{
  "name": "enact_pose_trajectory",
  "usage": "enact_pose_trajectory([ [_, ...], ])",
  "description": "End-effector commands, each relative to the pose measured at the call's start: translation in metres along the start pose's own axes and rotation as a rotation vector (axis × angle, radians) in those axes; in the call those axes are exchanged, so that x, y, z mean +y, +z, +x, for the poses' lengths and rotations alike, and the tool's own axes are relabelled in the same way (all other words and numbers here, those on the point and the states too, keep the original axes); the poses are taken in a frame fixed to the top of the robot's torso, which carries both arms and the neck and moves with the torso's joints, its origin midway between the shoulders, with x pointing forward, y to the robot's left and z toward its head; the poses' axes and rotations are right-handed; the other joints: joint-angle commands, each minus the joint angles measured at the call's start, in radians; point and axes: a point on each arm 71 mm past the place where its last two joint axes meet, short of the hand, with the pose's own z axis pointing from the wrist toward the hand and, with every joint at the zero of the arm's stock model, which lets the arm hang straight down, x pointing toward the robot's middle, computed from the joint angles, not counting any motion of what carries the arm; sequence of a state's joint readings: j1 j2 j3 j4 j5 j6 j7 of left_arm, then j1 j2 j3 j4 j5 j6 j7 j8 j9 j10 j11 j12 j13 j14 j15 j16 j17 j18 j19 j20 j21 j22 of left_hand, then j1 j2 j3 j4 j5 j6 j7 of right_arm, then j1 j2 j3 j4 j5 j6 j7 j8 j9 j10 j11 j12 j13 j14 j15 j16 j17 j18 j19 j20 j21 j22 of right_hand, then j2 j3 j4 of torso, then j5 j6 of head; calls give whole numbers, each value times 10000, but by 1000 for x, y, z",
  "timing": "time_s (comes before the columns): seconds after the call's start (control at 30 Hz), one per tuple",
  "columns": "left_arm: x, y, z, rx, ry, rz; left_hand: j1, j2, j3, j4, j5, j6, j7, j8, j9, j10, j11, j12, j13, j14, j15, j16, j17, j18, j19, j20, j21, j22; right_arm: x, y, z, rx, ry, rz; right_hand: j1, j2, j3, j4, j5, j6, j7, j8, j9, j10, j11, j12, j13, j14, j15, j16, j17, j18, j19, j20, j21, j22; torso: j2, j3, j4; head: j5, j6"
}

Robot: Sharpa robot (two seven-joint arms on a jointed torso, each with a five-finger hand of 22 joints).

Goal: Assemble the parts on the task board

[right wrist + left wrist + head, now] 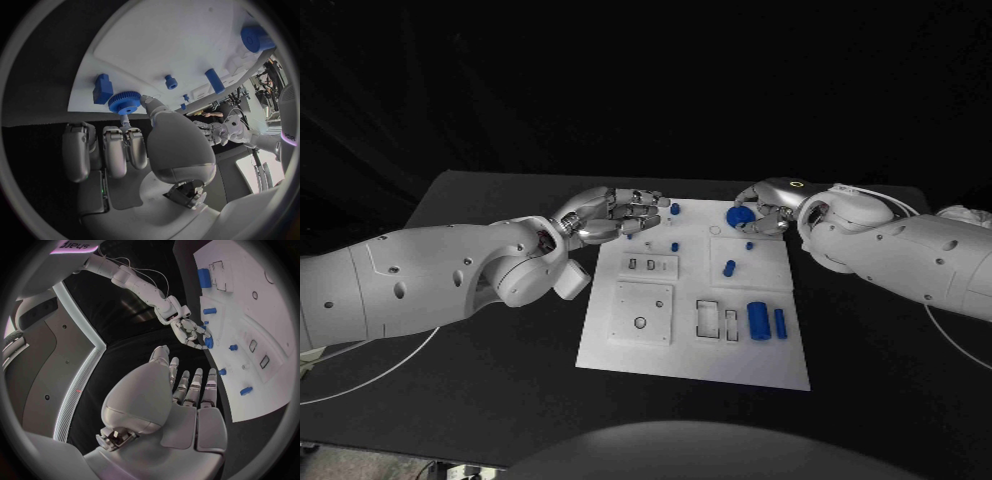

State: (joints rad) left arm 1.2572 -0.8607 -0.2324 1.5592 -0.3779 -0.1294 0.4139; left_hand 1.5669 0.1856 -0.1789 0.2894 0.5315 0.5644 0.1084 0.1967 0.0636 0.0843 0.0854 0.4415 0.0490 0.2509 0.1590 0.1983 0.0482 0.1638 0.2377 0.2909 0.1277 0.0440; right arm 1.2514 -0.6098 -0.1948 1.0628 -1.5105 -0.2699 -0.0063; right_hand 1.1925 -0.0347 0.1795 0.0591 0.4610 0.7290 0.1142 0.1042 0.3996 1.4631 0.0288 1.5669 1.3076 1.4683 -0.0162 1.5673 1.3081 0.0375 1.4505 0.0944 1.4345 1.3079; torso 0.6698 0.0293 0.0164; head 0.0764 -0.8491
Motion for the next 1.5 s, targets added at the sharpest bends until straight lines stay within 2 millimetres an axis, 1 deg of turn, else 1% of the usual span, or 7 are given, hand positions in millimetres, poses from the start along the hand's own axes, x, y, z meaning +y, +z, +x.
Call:
enact_pose_trajectory([
  [0.03,-1,1,2,167,-110,69,118,2,5,-36,53,-44,10,33,-13,71,31,-6,5,51,-11,36,5,84,46,11,23,9,1,0,2,81,-96,-87,-55,-68,70,3,265,13,-14,51,50,1077,33,39,2632,1025,7,35,2627,16,13,29,-11,2114,3,2,-4,-12,-4],
  [0.5,0,0,2,159,-114,47,118,2,5,-36,53,-44,10,33,-13,71,31,-6,5,51,-11,36,5,84,46,11,23,9,1,-3,-1,-415,259,-286,-254,-155,192,142,172,-600,-318,-85,231,1077,-178,39,2632,1025,-136,35,2627,-2,92,-76,74,2146,-3,-1,9,-12,21],
  [0.83,1,0,1,124,-107,21,116,7,5,-29,45,-48,11,31,-14,72,34,-1,5,57,-8,41,5,82,46,11,23,9,-1,-6,-9,-615,623,-281,-1285,-75,-385,1213,-2741,-601,-260,139,600,1077,-166,39,2632,1025,-165,35,2627,-31,172,-137,168,2176,-13,-10,-9,-57,76],
  [0.93,1,0,1,122,-109,11,114,10,5,-24,40,-50,11,30,-15,72,35,1,4,60,-7,44,5,81,45,11,22,8,-3,-6,-15,-614,700,-224,-1465,15,-431,1578,-1995,-487,-257,207,651,1077,-164,39,2632,1025,-164,35,2627,-36,189,-137,191,2184,-10,-12,3,-76,98],
  [1.13,1,0,1,137,-128,-15,114,10,5,-24,40,-50,11,30,-15,72,35,1,4,60,-7,44,5,81,45,11,22,8,-4,-5,-22,-50,570,16,-643,-44,306,1369,1592,-405,-190,251,744,1077,-126,39,2632,1025,-143,35,2627,-62,258,-125,290,2217,12,-4,15,-96,102],
  [1.27,1,0,2,146,-137,-22,114,10,5,-24,40,-50,11,30,-15,72,35,1,4,60,-7,44,5,81,45,11,22,8,-1,-4,-21,566,191,161,-33,-160,879,893,2248,-623,-154,221,881,1077,-106,39,2632,1025,-127,35,2627,-76,299,-106,345,2236,32,6,22,-72,109],
  [1.5,0,1,2,172,-154,-30,116,13,6,-22,40,-35,11,37,-13,75,35,7,5,65,-5,48,6,80,44,11,22,8,2,-1,-21,1083,-417,465,311,-292,917,331,-545,-779,-60,441,1420,1077,-26,39,2632,1025,-49,35,2627,-126,457,-47,529,2300,34,8,29,-61,47],
])
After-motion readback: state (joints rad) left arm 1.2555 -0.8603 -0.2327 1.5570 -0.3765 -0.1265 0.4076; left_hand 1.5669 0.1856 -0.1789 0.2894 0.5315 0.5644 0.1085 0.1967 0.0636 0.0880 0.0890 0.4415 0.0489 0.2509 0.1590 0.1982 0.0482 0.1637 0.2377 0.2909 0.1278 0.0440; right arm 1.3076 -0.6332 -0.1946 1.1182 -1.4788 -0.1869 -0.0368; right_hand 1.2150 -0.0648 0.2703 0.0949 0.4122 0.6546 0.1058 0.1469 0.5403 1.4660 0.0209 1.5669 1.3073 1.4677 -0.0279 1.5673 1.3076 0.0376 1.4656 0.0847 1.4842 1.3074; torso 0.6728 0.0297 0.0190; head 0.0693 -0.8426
